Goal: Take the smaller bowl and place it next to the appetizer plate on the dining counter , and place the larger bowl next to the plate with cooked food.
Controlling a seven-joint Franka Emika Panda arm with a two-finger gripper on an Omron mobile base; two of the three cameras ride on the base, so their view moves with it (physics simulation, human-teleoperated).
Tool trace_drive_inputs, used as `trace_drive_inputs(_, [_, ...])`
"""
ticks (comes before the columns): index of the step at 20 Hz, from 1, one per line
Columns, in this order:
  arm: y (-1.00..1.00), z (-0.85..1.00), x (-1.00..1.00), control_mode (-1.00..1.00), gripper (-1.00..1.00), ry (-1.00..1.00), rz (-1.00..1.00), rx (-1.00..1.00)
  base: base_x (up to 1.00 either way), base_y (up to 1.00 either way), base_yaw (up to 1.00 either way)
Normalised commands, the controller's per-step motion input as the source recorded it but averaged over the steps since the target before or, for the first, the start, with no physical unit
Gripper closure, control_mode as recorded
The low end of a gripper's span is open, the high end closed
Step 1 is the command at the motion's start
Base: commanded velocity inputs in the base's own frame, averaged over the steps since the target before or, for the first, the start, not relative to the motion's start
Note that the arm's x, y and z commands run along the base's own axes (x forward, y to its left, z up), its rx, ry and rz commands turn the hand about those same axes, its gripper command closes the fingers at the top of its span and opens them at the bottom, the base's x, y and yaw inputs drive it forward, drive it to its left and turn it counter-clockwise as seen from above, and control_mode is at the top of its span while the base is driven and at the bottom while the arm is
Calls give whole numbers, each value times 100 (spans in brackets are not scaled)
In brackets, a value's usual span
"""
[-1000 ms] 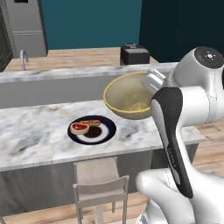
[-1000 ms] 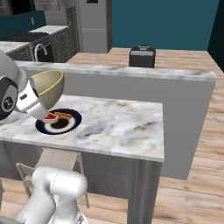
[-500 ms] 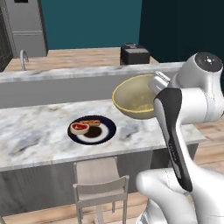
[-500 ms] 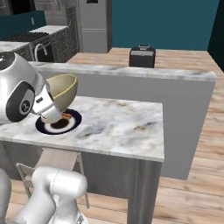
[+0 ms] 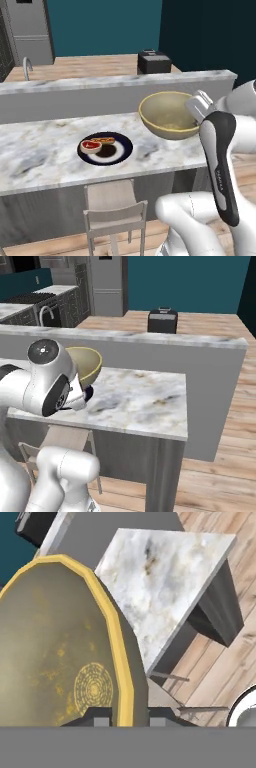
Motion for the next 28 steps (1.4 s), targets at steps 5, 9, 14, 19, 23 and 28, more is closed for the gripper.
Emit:
trace_drive_inputs(5, [-12,-17,1,-100,100,0,0,26,0,0,0])
trace_drive_inputs(9, [-1,-11,1,-100,100,2,-2,9,0,0,0])
trace_drive_inputs(14, [2,-15,28,-100,100,6,-14,-5,0,0,0])
trace_drive_inputs(19, [3,-23,39,-100,100,8,-16,-18,0,0,0])
trace_drive_inputs(23, [0,-22,39,-100,100,8,-13,-16,0,0,0])
trace_drive_inputs(28, [0,-25,29,-100,100,0,-1,-4,0,0,0])
